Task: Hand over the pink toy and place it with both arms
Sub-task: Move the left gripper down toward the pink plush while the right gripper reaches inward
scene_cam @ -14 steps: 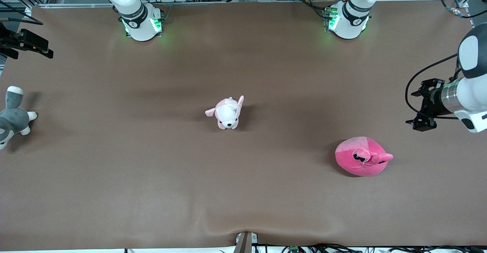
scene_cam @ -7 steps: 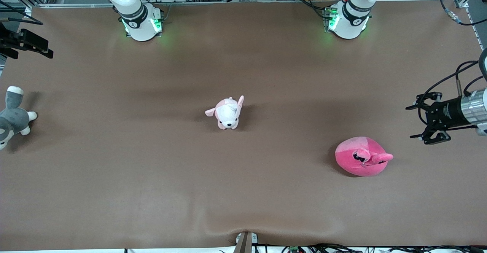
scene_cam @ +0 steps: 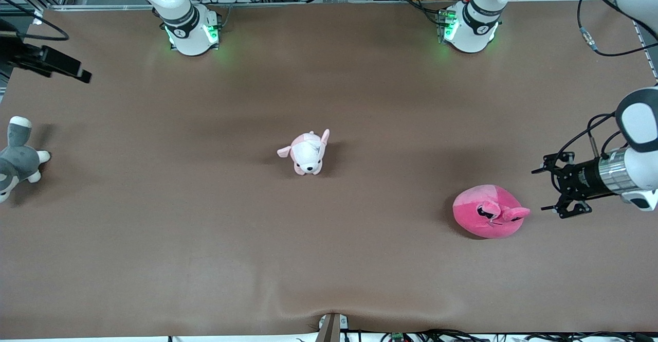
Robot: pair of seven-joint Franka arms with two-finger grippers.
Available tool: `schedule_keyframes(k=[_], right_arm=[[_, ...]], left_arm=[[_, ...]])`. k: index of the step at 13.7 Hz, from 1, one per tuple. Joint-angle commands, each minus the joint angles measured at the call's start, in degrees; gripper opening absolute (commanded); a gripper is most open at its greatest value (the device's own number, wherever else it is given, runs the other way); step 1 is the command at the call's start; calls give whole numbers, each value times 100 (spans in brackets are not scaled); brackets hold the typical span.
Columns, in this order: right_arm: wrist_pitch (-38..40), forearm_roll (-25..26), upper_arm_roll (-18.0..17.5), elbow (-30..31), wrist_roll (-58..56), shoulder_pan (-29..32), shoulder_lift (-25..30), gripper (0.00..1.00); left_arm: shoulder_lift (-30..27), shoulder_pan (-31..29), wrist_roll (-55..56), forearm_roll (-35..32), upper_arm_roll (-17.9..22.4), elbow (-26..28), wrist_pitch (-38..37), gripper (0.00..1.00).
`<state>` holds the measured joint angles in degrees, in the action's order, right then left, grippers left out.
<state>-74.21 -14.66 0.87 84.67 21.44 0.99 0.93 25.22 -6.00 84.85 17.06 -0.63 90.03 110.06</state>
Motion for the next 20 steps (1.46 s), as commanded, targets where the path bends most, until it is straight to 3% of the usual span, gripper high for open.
schedule_keyframes(k=[1,5,12,14,16,20], right_arm=[[-154,-703,-43,-117,1463,-186,-216,100],[-717,-723,-52,-117,2663,-906,-313,100],[-893,-749,-52,-126,2742,-1048,-445,100],[-1042,-801,-61,-126,3320,-1162,-480,100],[-1244,-837,-61,-126,3542,-1338,-532,100],[-1421,-916,-61,-135,3859,-1409,-594,100]], left_arm=[[167,20,111,105,-7,-161,173,100],[290,64,129,210,-42,-170,454,100],[475,108,129,544,-34,-161,665,98],[536,108,120,518,-34,-161,727,95],[572,99,41,509,-43,-161,762,85],[607,108,-3,492,-43,-161,859,49]])
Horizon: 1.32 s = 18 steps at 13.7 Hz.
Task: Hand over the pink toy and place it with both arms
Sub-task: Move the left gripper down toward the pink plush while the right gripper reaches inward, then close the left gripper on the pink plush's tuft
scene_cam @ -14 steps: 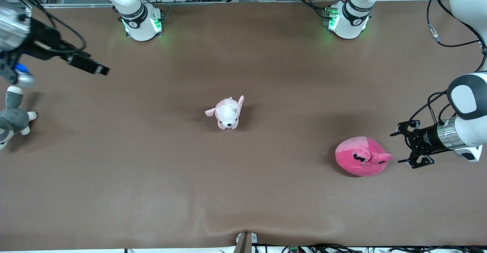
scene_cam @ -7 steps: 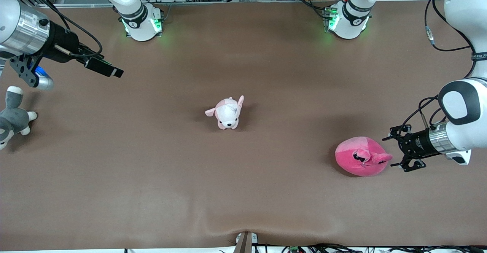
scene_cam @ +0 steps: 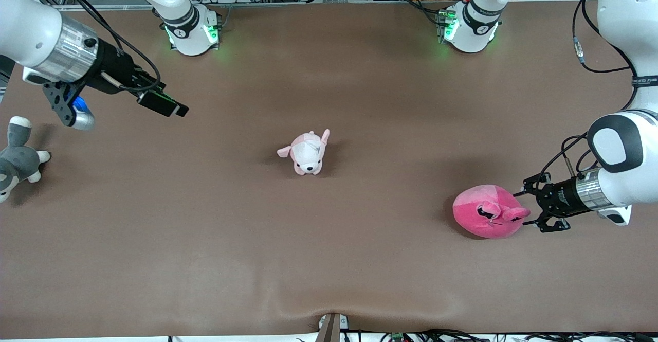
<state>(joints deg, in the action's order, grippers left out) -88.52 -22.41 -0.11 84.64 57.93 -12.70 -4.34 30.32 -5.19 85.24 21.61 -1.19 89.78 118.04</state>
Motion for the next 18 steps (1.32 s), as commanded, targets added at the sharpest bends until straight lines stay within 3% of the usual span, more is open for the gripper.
schedule_keyframes(k=[1,2,3,4,10,13,16,18], right_arm=[[10,-141,38,-132,219,-31,-67,100],[10,-141,38,-132,219,-31,-67,100],[10,-141,38,-132,219,-31,-67,100],[-16,-149,38,-132,227,-31,-76,100],[-262,-396,38,-132,799,-118,-128,100],[-394,-404,38,-149,955,-180,-155,100],[-762,-457,29,-158,1990,-364,-207,100],[-1166,-457,29,-158,2991,-610,-286,100]], left_arm=[[114,35,-43,19,13,-145,70,42],[132,27,-43,19,13,-145,70,32],[158,26,-52,19,13,-154,87,7],[150,26,-52,19,13,-154,88,0],[18,18,-263,72,-74,-171,9,0],[-306,-17,-26,89,-434,-163,-236,0],[-816,-18,411,98,-768,-162,-851,0],[-1063,-18,1384,98,-1180,-206,-958,0]])
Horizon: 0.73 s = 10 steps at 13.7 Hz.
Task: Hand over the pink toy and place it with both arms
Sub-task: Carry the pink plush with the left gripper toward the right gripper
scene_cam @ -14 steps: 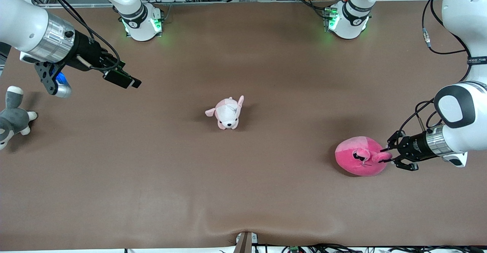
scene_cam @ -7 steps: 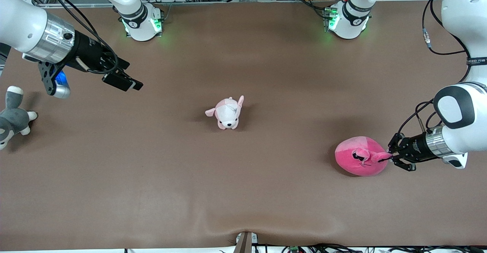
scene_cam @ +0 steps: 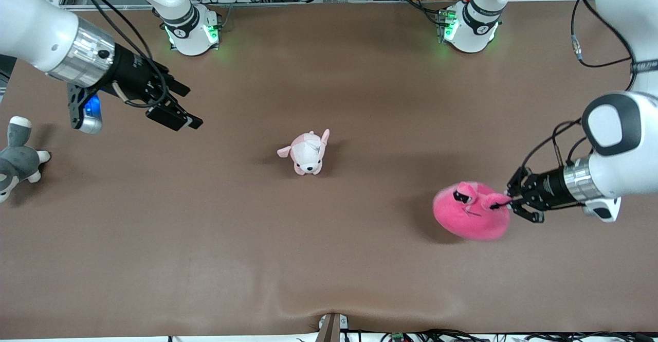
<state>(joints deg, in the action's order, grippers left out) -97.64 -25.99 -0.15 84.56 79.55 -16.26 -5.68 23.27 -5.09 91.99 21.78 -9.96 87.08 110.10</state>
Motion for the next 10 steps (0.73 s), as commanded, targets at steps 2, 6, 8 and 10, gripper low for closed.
schedule_keyframes(k=[2,6,8,10], right_arm=[[-736,-90,41,-150,1918,-552,-249,100],[-1608,-73,41,-176,3994,-1159,-583,100],[-1618,-20,41,-176,4209,-1440,-662,100],[-1670,-3,50,-194,4244,-1686,-864,100]], left_arm=[[-455,-27,1529,81,-821,-137,-173,0],[-420,34,2944,72,-1586,-428,-164,0],[-368,165,3490,20,-1825,-499,-138,0],[-376,490,3737,11,-1826,-499,-112,0]])
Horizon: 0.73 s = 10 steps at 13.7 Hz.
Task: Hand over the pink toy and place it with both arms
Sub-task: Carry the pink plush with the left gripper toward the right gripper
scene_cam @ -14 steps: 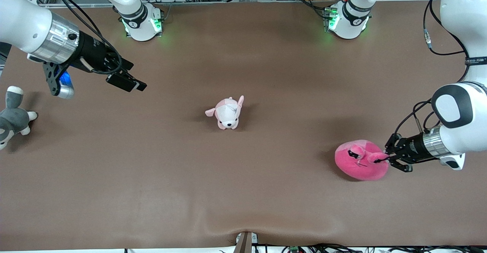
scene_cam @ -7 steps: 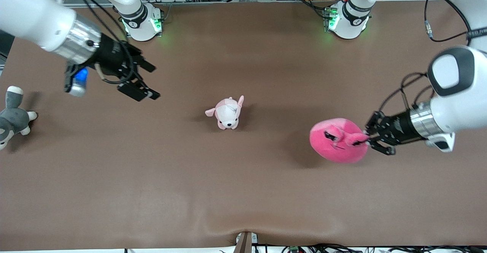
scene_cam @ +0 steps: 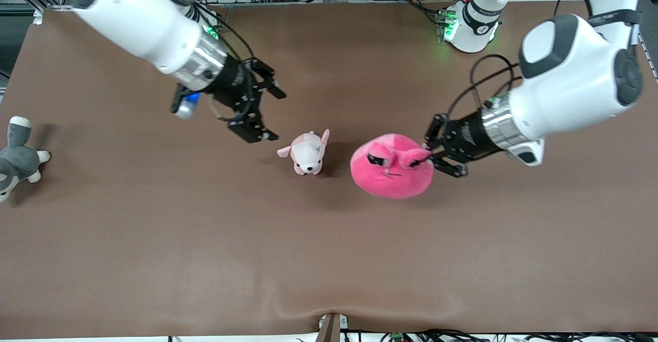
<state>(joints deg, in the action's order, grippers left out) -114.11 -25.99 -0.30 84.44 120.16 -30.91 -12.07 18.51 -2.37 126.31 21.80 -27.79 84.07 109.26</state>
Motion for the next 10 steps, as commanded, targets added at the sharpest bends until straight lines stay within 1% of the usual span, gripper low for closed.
schedule_keyframes(k=[1,3,5,6,7,8,9,10], right_arm=[[-162,24,74,-252,235,-335,-373,100],[-453,312,83,-314,498,-520,-568,100],[-541,979,74,-358,884,-713,-699,100],[-655,1121,65,-410,1121,-784,-796,100],[-752,1149,74,-428,1306,-837,-866,100],[-779,1158,74,-481,1386,-863,-945,93],[-779,1175,74,-516,1405,-872,-955,72],[-788,1140,83,-525,1535,-846,-955,40]], left_arm=[[118,385,411,-1,-43,-198,-10,0],[127,588,500,-18,-43,-198,34,0],[135,729,596,-10,-43,-198,60,0],[135,781,701,-9,-43,-198,69,0],[127,826,746,-9,-43,-198,104,0],[127,852,755,-1,-43,-198,104,0],[127,878,764,-1,-43,-198,113,0],[127,922,790,8,-43,-207,139,0]])
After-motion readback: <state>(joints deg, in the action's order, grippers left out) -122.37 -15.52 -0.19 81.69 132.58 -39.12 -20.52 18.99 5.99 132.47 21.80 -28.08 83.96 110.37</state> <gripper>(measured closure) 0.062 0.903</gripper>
